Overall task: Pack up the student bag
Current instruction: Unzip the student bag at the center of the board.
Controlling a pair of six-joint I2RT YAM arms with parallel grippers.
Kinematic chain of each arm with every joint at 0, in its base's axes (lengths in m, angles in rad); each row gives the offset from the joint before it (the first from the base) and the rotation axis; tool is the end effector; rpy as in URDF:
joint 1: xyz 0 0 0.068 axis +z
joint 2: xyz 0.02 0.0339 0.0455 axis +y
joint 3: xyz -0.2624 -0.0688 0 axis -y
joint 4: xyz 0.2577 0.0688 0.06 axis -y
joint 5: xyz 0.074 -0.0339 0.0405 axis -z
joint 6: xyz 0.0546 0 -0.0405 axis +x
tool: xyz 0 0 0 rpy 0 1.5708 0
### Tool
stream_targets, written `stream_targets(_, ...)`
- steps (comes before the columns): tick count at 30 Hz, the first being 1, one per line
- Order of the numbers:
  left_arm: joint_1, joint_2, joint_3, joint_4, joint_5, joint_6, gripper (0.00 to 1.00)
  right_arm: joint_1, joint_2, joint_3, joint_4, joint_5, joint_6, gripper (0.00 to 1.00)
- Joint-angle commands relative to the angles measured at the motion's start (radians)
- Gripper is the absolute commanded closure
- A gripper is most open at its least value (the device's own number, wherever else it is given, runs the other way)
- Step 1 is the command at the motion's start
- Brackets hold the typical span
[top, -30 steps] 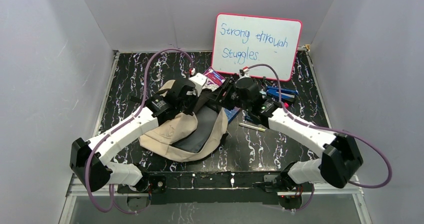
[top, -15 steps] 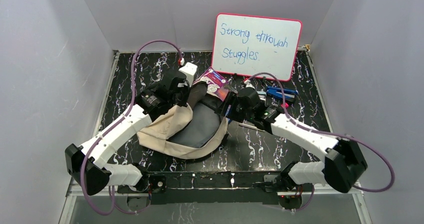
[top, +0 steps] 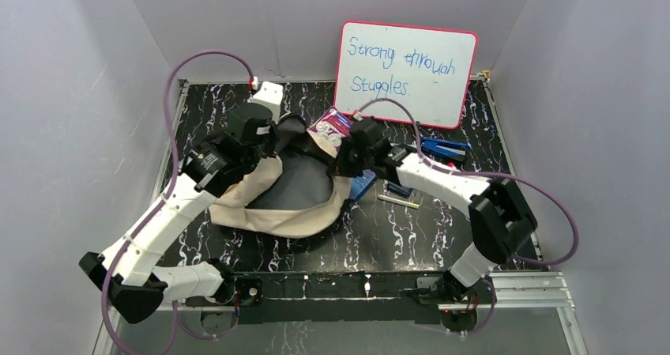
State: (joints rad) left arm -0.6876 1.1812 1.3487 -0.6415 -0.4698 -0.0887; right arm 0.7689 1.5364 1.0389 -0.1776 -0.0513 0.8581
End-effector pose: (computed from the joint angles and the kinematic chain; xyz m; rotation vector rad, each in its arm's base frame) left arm 0.2271 -0.1545 0.4024 0.3058 1.9664 -0.0191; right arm 0.2614 0.2568 0.2252 0.0779 2.4143 0.8858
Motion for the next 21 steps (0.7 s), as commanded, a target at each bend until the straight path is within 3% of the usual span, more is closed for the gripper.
stream_targets(1, 0.008, -0.083, 0.132, -0.028, -0.215, -0.017, 1.00, 0.002, 0.141, 0.261, 0.115, -0.171, -0.101, 1.00)
stream_targets(6, 0.008, -0.107, 0.186, -0.047, -0.324, 0.036, 1.00, 0.003, 0.323, 0.472, 0.109, -0.282, -0.141, 1.00)
stream_targets(15, 0.009, -0.130, 0.046, -0.027, -0.334, 0.012, 1.00, 0.003, 0.368, 0.496, 0.149, -0.183, -0.213, 1.00)
stream_targets(21, 0.009, -0.155, -0.035, -0.041, -0.315, -0.042, 1.00, -0.002, 0.323, 0.458, 0.094, -0.131, -0.315, 0.66)
